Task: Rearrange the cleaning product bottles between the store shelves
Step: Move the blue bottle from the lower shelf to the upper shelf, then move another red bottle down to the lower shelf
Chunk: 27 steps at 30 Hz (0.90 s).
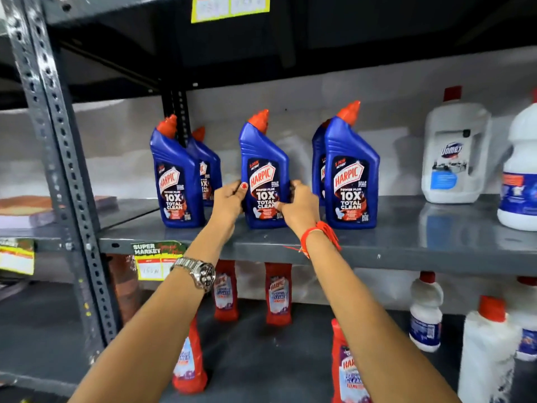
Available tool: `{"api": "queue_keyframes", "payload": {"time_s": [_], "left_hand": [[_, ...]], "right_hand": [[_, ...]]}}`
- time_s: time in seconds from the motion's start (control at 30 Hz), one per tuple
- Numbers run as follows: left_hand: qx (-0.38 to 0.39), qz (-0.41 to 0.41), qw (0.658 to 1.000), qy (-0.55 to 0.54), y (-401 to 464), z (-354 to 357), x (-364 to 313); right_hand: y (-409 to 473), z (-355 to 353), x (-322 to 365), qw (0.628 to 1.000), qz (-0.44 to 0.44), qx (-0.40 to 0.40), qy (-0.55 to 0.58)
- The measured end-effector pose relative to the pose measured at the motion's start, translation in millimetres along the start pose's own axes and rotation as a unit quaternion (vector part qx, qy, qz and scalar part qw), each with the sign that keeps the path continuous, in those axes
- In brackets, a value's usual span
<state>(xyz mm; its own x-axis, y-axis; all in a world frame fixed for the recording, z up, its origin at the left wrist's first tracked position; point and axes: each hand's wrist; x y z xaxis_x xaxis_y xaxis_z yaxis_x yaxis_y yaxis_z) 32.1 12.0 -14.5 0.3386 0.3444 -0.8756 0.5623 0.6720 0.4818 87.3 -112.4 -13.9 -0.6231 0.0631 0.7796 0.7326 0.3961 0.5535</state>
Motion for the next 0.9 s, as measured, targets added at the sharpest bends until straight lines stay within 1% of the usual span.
{"api": "queue_keyframes", "payload": {"time_s": [0.17, 0.23, 0.33, 0.47, 0.53, 0.57, 0.6, 0.67, 0.7, 0.73, 0.77, 0.83, 0.9], "left_hand": [[0.009, 0.011, 1.0, 0.014, -3, 2, -3], [0.005, 0.025, 0.999, 0.048, -9, 2, -6], [-0.032, 0.096, 0.992, 0.082, -33, 3, -16], [-0.079, 0.191, 0.978, 0.029, -89, 10, -13], [-0.109, 0.255, 0.961, 0.016, -119, 14, 5], [-0.12, 0.284, 0.951, 0.022, -134, 19, 21], [-0.118, 0.312, 0.942, 0.029, -148, 24, 37], [-0.084, 0.341, 0.935, 0.048, -175, 35, 78], [-0.066, 0.34, 0.936, 0.067, -187, 42, 99], [-0.047, 0.321, 0.942, 0.087, -199, 50, 119], [-0.028, 0.284, 0.953, 0.098, -208, 57, 138], [0.022, 0.161, 0.983, 0.085, -227, 75, 167], [0.068, 0.022, 0.996, 0.046, -236, 89, 189]], "right_hand": [[-1, -1, 3, 1.0, 0.001, 0.006, -0.015], [-6, -2, 3, 1.0, -0.005, -0.001, -0.02], [-20, -11, -1, 0.997, -0.038, -0.06, -0.013], [-69, -36, -15, 0.987, -0.089, -0.107, 0.074], [-97, -47, -27, 0.977, -0.123, -0.141, 0.098], [-112, -52, -38, 0.972, -0.143, -0.161, 0.092], [-124, -55, -49, 0.967, -0.16, -0.181, 0.084], [-148, -60, -78, 0.964, -0.161, -0.202, 0.061], [-158, -62, -96, 0.967, -0.145, -0.204, 0.048], [-167, -64, -115, 0.972, -0.12, -0.199, 0.032], [-173, -64, -135, 0.977, -0.084, -0.195, 0.018], [-183, -67, -176, 0.984, 0.006, -0.179, -0.003], [-191, -69, -206, 0.985, 0.097, -0.14, -0.023]]}}
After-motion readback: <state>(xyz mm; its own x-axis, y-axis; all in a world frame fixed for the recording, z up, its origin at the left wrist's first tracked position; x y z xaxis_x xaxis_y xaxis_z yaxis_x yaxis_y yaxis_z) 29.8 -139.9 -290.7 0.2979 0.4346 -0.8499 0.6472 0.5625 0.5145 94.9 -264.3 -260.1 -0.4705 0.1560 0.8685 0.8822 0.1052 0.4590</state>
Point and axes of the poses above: each hand's wrist, its own y-axis towards the middle knuckle, its own z-axis out of the palm, x = y × z, and after that the axes turned 1 degree about y, right-handed
